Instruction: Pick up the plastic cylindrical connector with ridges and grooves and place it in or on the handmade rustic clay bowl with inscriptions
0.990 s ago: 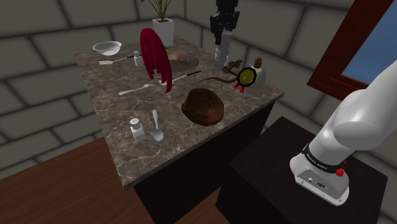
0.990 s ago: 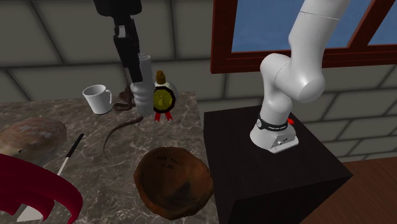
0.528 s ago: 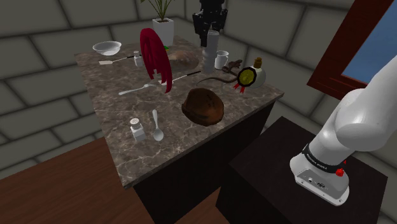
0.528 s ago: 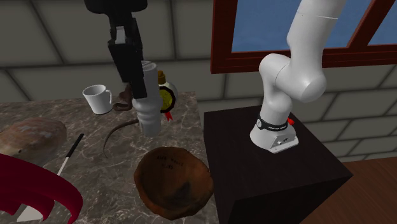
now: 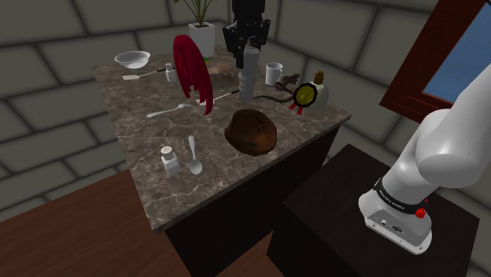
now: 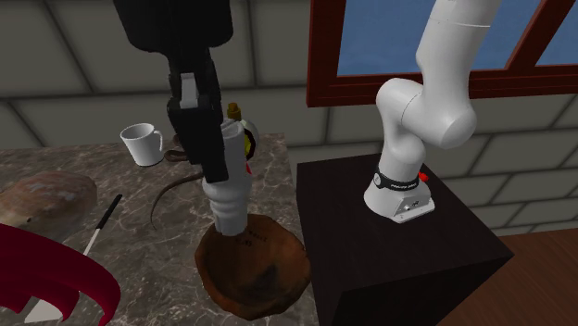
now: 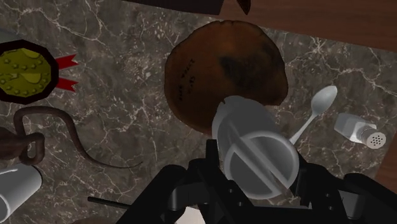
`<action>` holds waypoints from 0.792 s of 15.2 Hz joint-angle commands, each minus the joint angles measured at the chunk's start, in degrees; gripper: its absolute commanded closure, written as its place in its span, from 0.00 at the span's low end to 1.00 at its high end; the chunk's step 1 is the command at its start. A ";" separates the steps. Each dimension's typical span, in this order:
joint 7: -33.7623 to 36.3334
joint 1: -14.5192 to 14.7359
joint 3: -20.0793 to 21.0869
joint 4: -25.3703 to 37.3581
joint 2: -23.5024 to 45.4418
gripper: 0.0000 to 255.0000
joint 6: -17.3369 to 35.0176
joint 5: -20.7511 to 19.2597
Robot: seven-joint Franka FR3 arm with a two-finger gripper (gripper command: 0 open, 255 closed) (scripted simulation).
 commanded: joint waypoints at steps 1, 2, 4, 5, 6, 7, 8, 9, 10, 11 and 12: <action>-0.06 -0.02 -0.04 -1.89 -0.38 1.00 1.56 0.10; -0.09 -0.02 -0.04 -2.82 -0.52 1.00 2.36 0.14; -0.13 -0.01 -0.05 -4.63 -0.76 1.00 3.94 0.20; -0.15 -0.01 -0.05 -5.52 -0.86 1.00 4.73 0.23; -0.16 -0.01 -0.05 -6.38 -0.95 1.00 5.51 0.26; -0.18 0.00 -0.05 -7.23 -1.02 1.00 6.29 0.28; -0.19 0.00 -0.05 -8.07 -1.07 1.00 7.07 0.30; -0.19 0.01 -0.04 -8.88 -1.12 1.00 7.85 0.31; -0.20 0.02 -0.04 -9.69 -1.15 1.00 8.62 0.32; -0.20 0.02 -0.03 -10.48 -1.17 1.00 9.39 0.33; -0.20 0.03 -0.02 -11.25 -1.17 1.00 10.17 0.34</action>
